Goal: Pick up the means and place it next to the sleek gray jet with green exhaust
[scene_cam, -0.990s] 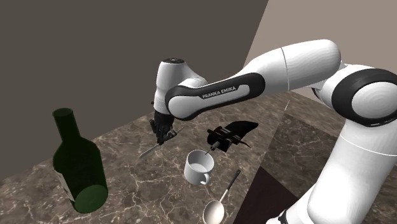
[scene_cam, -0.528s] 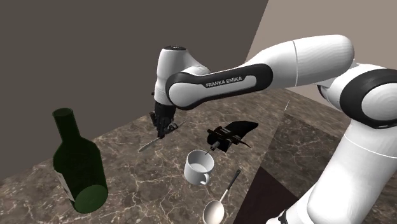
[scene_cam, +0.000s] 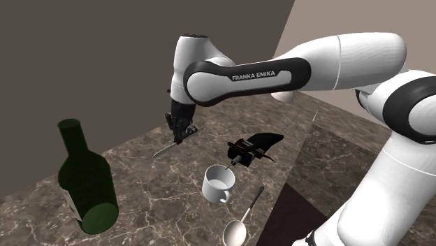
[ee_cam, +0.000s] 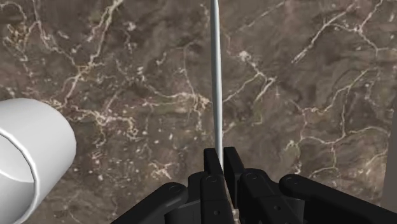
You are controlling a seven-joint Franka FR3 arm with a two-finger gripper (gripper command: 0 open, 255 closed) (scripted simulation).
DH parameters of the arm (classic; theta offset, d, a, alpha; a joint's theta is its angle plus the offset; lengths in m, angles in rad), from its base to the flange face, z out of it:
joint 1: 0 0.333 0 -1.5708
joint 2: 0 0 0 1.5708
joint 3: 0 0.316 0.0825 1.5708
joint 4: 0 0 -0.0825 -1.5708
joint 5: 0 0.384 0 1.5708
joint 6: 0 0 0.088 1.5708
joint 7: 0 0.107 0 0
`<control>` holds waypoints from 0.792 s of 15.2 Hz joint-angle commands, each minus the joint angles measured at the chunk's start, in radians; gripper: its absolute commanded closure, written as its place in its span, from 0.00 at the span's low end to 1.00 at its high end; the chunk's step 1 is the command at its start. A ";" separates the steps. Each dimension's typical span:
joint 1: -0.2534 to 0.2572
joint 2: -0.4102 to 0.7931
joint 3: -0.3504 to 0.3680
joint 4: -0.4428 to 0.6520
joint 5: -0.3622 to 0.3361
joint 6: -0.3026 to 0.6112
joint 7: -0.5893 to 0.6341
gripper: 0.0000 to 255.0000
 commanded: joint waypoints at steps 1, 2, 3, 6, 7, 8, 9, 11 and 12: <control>-0.001 -0.005 0.001 0.021 0.003 -0.026 -0.003 1.00; -0.001 -0.008 0.001 0.031 0.006 -0.038 -0.004 1.00; -0.002 -0.011 0.001 0.041 0.007 -0.051 -0.005 1.00; -0.002 -0.019 0.003 0.073 0.012 -0.089 -0.006 1.00; -0.002 -0.021 0.003 0.084 0.013 -0.102 -0.007 1.00; -0.002 -0.023 0.003 0.096 0.015 -0.115 -0.007 1.00; -0.002 -0.024 0.004 0.107 0.016 -0.128 -0.008 1.00; -0.002 -0.026 0.004 0.132 0.017 -0.154 -0.008 1.00; -0.002 -0.027 0.005 0.144 0.018 -0.168 -0.008 1.00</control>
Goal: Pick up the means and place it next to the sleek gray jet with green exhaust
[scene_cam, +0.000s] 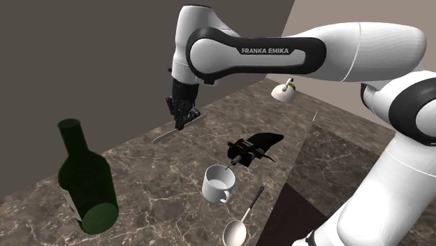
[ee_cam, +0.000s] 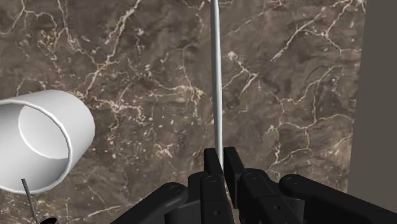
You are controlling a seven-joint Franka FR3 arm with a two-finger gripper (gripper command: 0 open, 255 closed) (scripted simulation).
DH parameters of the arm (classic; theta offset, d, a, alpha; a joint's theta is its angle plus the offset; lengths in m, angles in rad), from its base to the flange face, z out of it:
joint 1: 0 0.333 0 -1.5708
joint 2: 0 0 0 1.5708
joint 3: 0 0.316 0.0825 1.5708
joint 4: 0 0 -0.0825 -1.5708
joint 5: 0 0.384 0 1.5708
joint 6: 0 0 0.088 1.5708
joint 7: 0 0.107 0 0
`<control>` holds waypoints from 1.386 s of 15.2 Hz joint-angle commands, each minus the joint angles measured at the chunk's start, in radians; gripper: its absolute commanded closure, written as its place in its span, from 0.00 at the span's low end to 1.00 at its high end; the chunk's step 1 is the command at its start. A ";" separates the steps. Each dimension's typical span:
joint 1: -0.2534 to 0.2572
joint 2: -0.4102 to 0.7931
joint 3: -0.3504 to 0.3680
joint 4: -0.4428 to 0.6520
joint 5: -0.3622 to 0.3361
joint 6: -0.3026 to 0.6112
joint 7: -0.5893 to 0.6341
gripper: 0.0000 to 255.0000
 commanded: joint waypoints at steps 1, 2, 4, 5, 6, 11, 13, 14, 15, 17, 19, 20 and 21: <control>0.001 -0.003 0.001 0.025 0.002 -0.028 0.000 1.00; 0.001 -0.003 0.001 0.038 0.002 -0.041 0.000 1.00; 0.004 -0.032 0.008 0.008 0.017 -0.035 0.009 1.00; 0.007 -0.060 0.015 -0.023 0.032 -0.027 0.017 1.00; 0.011 -0.087 0.022 -0.053 0.047 -0.020 0.026 1.00; 0.042 -0.214 0.056 -0.180 0.121 0.006 0.072 1.00; 0.059 -0.259 0.070 -0.221 0.149 0.012 0.093 1.00; 0.068 -0.281 0.077 -0.240 0.163 0.014 0.105 1.00; 0.077 -0.302 0.085 -0.258 0.177 0.015 0.116 1.00; 0.097 -0.342 0.100 -0.289 0.204 0.017 0.142 1.00; 0.119 -0.378 0.117 -0.315 0.229 0.017 0.169 1.00; 0.130 -0.395 0.125 -0.327 0.241 0.017 0.184 1.00; 0.140 -0.411 0.135 -0.337 0.253 0.017 0.199 1.00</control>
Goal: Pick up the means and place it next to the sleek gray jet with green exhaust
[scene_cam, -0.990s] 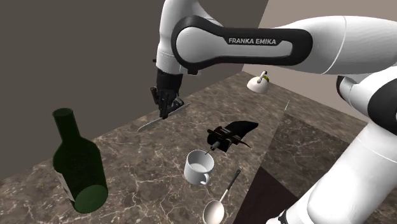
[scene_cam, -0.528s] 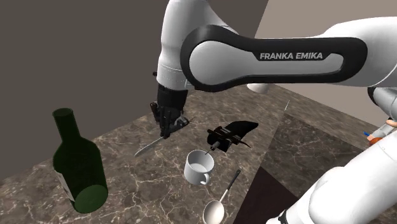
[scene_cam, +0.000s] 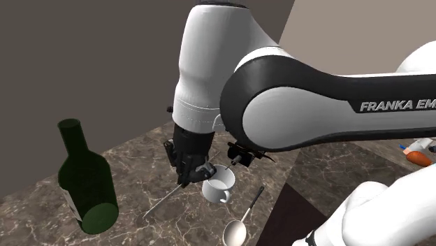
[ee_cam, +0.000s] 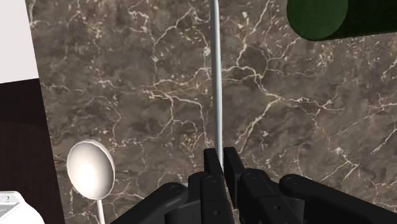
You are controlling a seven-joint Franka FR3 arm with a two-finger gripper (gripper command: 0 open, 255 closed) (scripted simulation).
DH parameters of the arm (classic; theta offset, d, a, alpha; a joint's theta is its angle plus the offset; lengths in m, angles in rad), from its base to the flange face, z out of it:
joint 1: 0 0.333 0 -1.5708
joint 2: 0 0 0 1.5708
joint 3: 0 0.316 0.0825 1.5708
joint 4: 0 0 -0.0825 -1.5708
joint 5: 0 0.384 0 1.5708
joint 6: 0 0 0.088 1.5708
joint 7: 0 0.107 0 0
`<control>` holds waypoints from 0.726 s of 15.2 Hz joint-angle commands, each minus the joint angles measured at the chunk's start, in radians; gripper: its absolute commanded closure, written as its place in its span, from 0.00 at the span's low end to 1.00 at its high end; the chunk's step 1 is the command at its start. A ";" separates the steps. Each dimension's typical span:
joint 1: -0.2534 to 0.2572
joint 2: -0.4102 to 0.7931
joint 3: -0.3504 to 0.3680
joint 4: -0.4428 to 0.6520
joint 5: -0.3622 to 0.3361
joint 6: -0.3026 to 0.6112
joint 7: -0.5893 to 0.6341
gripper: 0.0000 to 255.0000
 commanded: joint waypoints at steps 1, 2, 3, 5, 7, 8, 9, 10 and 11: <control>0.019 -0.026 0.017 -0.007 0.019 -0.010 0.031 1.00; 0.030 -0.040 0.027 -0.015 0.030 -0.011 0.047 1.00; 0.041 -0.053 0.038 -0.022 0.041 -0.012 0.064 1.00; 0.062 -0.076 0.061 -0.032 0.061 -0.014 0.100 1.00; 0.082 -0.095 0.085 -0.038 0.079 -0.016 0.138 1.00; 0.092 -0.103 0.098 -0.039 0.087 -0.018 0.158 1.00; 0.101 -0.110 0.112 -0.040 0.095 -0.019 0.178 1.00; 0.110 -0.116 0.126 -0.039 0.102 -0.020 0.199 1.00; 0.119 -0.120 0.141 -0.037 0.108 -0.020 0.221 1.00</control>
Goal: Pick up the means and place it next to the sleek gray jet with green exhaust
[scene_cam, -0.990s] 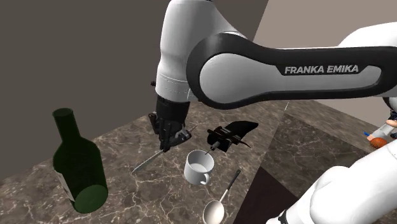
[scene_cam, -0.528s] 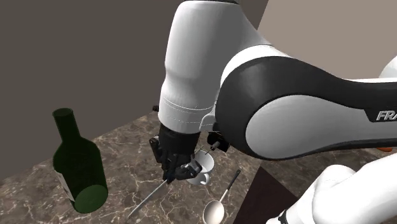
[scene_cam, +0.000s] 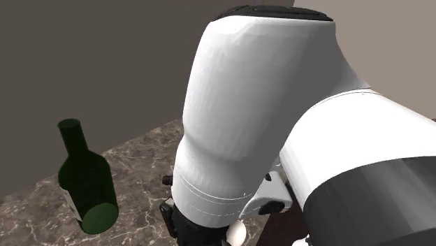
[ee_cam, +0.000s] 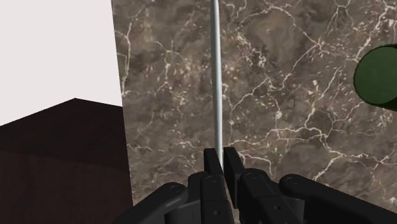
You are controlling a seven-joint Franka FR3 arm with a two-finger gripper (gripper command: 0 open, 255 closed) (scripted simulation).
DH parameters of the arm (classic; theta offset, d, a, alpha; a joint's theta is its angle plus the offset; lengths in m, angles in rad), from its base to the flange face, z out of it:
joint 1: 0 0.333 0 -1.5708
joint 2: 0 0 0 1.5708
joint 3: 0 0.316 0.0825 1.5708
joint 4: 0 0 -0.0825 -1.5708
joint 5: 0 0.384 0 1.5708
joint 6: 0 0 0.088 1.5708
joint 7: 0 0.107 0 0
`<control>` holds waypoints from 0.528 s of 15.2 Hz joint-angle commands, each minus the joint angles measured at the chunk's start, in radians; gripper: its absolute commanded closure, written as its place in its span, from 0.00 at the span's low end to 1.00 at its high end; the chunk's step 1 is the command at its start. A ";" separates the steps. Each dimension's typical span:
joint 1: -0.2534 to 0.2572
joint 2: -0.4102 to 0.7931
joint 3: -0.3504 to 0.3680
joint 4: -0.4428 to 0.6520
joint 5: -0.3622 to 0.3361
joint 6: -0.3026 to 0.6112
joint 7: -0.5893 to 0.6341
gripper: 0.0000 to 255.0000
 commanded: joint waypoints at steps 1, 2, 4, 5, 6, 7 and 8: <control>0.017 -0.011 0.029 0.003 0.014 -0.003 0.044 1.00; 0.024 -0.013 0.046 0.007 0.019 -0.003 0.067 1.00; 0.037 -0.014 0.082 0.019 0.026 -0.004 0.114 1.00; 0.043 -0.012 0.105 0.028 0.029 -0.004 0.144 1.00; 0.043 -0.011 0.109 0.016 0.030 0.009 0.143 1.00; 0.043 -0.009 0.113 0.004 0.031 0.023 0.143 1.00; 0.042 -0.008 0.117 -0.008 0.031 0.036 0.142 1.00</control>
